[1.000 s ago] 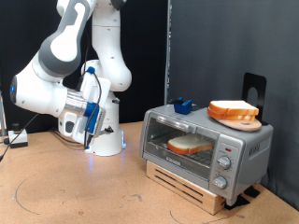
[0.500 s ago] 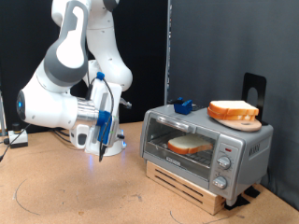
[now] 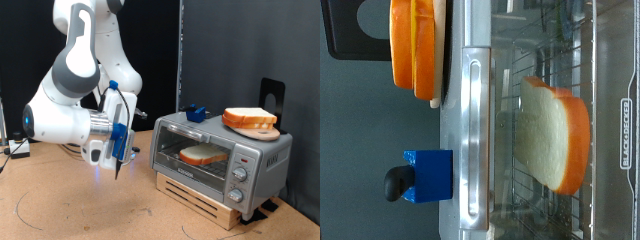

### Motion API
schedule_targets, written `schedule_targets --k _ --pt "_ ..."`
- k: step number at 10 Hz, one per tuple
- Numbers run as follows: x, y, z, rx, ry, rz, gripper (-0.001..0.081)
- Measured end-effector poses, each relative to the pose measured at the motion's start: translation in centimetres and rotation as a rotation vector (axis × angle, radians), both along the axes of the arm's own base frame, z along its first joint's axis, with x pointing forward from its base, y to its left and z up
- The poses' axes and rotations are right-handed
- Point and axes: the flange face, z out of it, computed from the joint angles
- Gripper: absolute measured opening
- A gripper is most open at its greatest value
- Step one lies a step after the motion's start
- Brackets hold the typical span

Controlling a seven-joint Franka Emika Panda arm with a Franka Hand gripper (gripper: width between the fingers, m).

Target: Make a piece of toast with the oven

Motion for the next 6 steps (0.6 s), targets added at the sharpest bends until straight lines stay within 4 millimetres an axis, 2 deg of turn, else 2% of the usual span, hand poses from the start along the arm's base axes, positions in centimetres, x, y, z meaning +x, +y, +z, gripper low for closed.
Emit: schedule_targets --k 4,5,6 --pt "5.1 2.1 -1.7 -0.06 -0.12 0.012 0.0808" --pt "5.9 2.4 -1.9 -0.072 -0.15 0.01 0.0808" --pt "5.8 2.4 -2.0 -0.071 -0.141 0.008 0.0808"
